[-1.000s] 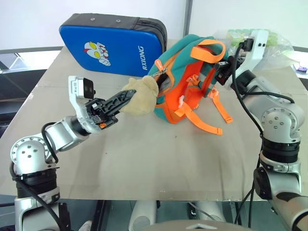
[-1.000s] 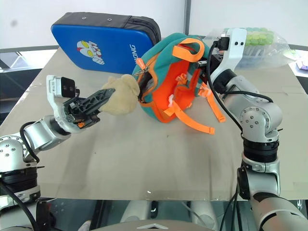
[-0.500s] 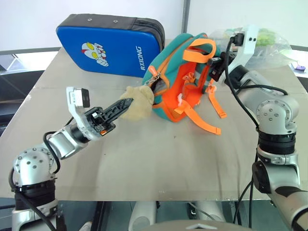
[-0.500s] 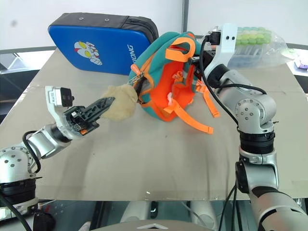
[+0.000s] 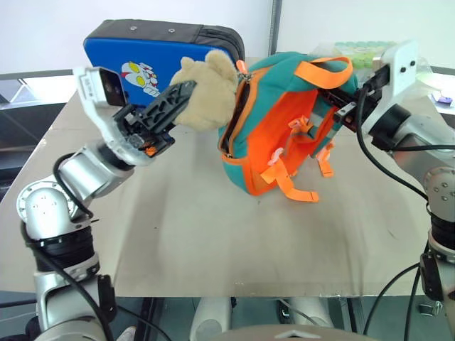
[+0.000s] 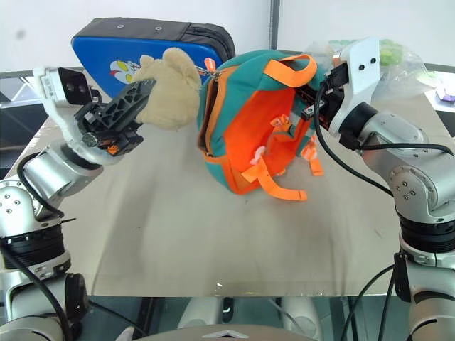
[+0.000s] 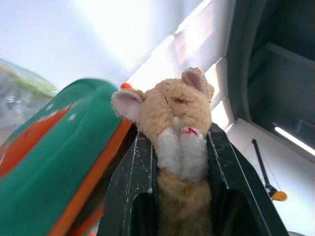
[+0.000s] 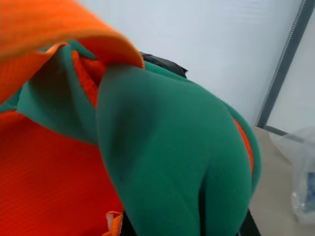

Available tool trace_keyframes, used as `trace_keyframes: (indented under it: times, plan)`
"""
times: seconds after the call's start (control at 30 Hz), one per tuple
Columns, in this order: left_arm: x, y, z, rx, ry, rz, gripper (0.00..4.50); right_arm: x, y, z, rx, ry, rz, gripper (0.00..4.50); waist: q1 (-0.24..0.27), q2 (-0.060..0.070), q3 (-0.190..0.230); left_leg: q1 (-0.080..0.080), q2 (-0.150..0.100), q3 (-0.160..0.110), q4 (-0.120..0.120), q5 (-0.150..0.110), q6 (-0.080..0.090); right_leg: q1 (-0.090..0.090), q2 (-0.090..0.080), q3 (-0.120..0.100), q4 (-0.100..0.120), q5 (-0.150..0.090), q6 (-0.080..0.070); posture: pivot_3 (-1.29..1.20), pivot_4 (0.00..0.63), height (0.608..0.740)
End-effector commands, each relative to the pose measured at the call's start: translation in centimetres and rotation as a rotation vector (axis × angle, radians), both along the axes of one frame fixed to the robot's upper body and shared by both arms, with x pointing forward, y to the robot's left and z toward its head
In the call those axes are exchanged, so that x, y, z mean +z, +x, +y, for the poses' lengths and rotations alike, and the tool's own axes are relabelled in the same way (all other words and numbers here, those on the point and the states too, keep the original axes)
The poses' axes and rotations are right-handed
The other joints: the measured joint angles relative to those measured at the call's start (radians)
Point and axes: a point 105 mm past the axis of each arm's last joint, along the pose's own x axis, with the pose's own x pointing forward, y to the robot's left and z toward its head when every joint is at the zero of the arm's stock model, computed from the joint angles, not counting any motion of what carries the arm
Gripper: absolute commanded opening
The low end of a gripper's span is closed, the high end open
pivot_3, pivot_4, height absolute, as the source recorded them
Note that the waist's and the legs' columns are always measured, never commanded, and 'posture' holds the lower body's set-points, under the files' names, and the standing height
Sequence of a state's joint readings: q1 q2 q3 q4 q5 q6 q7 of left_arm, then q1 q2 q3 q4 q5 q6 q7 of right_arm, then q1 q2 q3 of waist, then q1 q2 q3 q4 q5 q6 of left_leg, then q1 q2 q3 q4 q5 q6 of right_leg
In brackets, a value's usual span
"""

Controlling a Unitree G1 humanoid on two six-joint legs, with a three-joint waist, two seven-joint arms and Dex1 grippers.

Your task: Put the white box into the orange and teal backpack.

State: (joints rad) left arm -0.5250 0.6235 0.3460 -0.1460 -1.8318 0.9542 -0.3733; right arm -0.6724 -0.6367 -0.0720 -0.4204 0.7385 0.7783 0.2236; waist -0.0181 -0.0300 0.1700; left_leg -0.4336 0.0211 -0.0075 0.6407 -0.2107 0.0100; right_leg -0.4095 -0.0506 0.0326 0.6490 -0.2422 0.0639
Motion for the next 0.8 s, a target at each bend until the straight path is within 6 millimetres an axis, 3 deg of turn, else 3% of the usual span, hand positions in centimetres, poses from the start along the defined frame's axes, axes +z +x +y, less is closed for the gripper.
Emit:
trace_keyframes:
  times: [0.03, 0.17, 0.27, 0.37, 0.53, 0.7, 0.8]
  plan:
    - [3.4, -1.1, 0.9, -0.02, -0.125, -0.112, 0.52, 1.7, 0.2, -1.8, -0.1, 0.018, -0.077, 0.0, 0.002, 0.0, 0.0, 0.0, 0.0, 0.0, 0.0, 0.0, 0.0, 0.0, 0.001, 0.0, 0.0, 0.0, 0.0, 0.0, 0.15, 0.74]
    - [5.0, -0.6, 2.2, 0.006, -0.217, -0.116, 0.51, 1.4, 1.5, -3.3, -0.222, 0.21, 0.002, 0.0, 0.003, 0.0, 0.0, 0.0, 0.001, -0.001, 0.0, 0.0, 0.0, 0.0, 0.001, 0.0, 0.001, 0.0, 0.0, 0.0, 0.15, 0.74]
    - [5.6, 0.1, 3.9, 0.062, -0.288, -0.097, 0.51, 1.0, 2.2, -4.7, -0.307, 0.199, 0.009, 0.0, 0.007, 0.0, 0.0, 0.0, 0.0, -0.001, 0.001, 0.0, 0.0, 0.0, 0.0, 0.0, 0.002, 0.0, 0.0, 0.0, 0.15, 0.74]
    - [5.0, -0.1, 3.8, 0.054, -0.249, -0.086, 0.51, 1.1, 2.5, -5.2, -0.348, 0.212, 0.001, 0.0, 0.009, 0.0, 0.0, -0.001, 0.0, -0.001, 0.001, 0.0, 0.0, 0.0, 0.0, 0.0, 0.0, 0.0, 0.0, 0.0, 0.15, 0.74]
    - [1.1, -0.3, 3.0, 0.09, -0.035, -0.005, 0.51, 2.3, 3.5, -7.9, -0.503, 0.361, -0.027, 0.0, -0.002, 0.0, 0.0, 0.0, 0.0, 0.0, 0.0, 0.0, 0.0, 0.0, 0.001, 0.001, -0.001, 0.0, 0.0, 0.0, 0.15, 0.74]
    - [-3.8, 1.0, 7.2, 0.31, 0.055, 0.138, 0.51, 3.3, 3.6, -12.0, -0.684, 0.505, -0.053, 0.0, 0.001, 0.0, 0.0, 0.001, 0.001, 0.0, -0.003, 0.0, 0.0, -0.001, 0.001, 0.001, 0.0, 0.0, -0.001, 0.0, 0.15, 0.74]
    - [-6.1, 1.4, 8.5, 0.379, 0.112, 0.2, 0.51, 3.6, 3.5, -13.6, -0.748, 0.544, -0.066, 0.0, 0.007, 0.0, 0.0, 0.001, 0.0, 0.0, -0.003, 0.0, 0.0, -0.001, 0.001, 0.001, 0.0, 0.0, 0.0, 0.0, 0.15, 0.74]
